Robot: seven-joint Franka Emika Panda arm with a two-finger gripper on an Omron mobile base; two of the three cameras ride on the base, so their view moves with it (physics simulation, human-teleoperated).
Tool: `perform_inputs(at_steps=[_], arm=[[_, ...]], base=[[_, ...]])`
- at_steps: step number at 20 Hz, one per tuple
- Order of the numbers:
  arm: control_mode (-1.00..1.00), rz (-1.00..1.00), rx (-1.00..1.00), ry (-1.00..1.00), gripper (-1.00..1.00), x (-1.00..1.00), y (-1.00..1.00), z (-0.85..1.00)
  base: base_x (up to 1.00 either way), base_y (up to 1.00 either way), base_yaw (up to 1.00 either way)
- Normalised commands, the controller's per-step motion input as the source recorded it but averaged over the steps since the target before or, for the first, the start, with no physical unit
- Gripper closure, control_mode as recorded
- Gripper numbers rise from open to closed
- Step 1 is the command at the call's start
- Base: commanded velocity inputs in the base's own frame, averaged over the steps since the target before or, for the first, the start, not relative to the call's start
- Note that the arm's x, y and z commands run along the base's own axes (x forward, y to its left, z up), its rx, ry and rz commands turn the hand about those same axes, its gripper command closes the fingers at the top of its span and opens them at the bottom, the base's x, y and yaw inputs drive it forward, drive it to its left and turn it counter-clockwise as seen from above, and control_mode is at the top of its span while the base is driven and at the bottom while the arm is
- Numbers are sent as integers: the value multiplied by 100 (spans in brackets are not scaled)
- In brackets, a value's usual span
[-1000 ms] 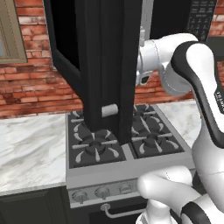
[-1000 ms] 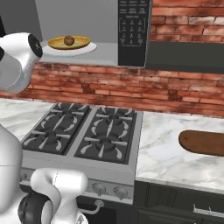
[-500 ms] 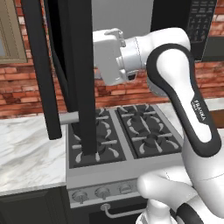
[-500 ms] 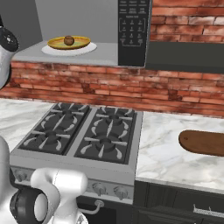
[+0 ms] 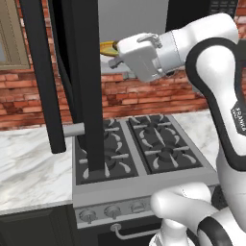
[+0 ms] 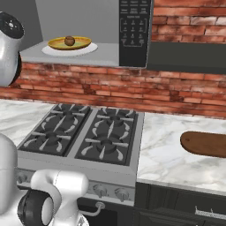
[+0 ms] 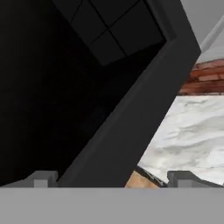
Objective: Retrieve the reheated potato from the microwave, then place the potato, cheese, and condiment on the cutting board.
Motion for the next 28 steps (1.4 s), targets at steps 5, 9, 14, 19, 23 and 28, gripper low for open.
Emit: perform_inputs(at_steps=[5, 9, 14, 19, 23, 28], arm=[[-100, -1, -31, -28, -100, 1, -60, 4], [-100, -6, -32, -21, -100, 15, -57, 0], [-100, -11, -29, -25, -100, 29, -44, 0], [-100, -17, -20, -18, -100, 37, -40, 0], [-100, -27, -8, -28, -100, 25, -23, -26], [-100, -33, 0, -24, -100, 31, -22, -18]], base=[[0, 0, 0], [0, 0, 0], [0, 0, 0], [0, 0, 0], [0, 0, 0], [0, 0, 0]])
